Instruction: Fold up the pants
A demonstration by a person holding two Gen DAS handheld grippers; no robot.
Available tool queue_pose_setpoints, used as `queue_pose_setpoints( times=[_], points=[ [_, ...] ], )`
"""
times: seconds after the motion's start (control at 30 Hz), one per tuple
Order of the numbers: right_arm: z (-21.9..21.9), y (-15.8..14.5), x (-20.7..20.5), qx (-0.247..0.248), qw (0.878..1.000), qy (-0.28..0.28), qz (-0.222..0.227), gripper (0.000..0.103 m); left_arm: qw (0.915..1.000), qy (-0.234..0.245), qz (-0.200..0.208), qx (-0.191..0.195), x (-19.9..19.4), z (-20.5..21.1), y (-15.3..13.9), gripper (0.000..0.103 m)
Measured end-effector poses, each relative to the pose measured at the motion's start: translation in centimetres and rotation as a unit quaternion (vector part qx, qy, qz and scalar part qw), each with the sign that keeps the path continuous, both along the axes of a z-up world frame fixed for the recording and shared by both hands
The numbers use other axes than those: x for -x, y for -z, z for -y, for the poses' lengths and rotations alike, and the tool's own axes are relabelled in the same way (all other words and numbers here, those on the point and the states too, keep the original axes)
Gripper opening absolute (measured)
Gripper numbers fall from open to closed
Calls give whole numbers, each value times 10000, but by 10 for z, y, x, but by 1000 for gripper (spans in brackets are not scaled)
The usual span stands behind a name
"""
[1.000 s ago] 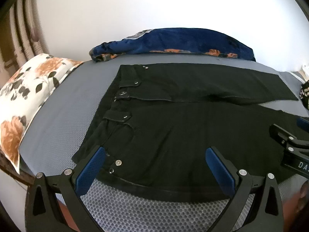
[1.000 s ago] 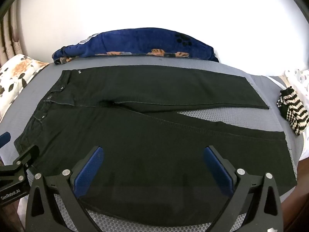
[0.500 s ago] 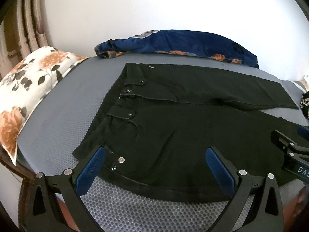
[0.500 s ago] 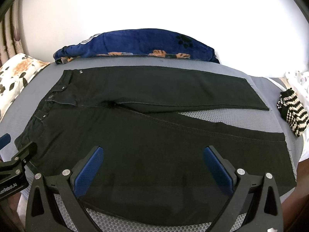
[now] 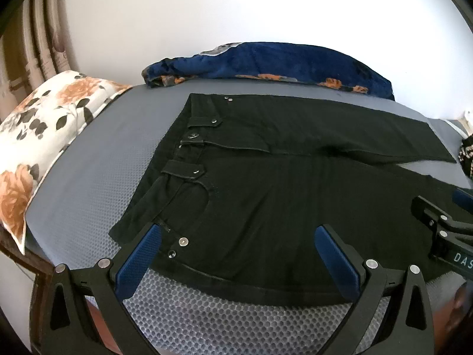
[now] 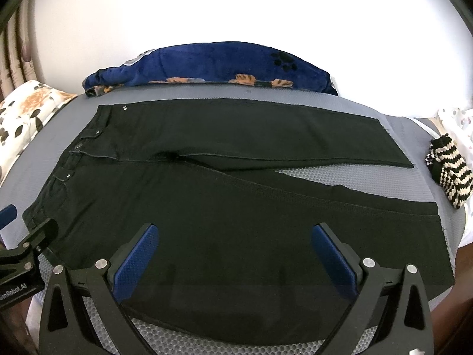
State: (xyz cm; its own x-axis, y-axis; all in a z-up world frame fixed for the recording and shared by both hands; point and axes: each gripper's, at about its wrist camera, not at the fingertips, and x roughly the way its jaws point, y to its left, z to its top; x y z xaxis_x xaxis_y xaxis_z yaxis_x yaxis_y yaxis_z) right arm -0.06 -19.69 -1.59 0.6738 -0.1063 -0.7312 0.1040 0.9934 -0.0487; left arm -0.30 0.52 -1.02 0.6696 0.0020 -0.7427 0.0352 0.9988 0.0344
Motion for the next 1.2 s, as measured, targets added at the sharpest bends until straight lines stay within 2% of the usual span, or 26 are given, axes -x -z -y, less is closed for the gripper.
queue_pose_setpoints(
  times=[1.2],
  points=[
    [0, 0, 1, -17, 10000, -15, 18, 102, 10000, -26, -90, -32, 1, -1, 6, 103]
  ],
)
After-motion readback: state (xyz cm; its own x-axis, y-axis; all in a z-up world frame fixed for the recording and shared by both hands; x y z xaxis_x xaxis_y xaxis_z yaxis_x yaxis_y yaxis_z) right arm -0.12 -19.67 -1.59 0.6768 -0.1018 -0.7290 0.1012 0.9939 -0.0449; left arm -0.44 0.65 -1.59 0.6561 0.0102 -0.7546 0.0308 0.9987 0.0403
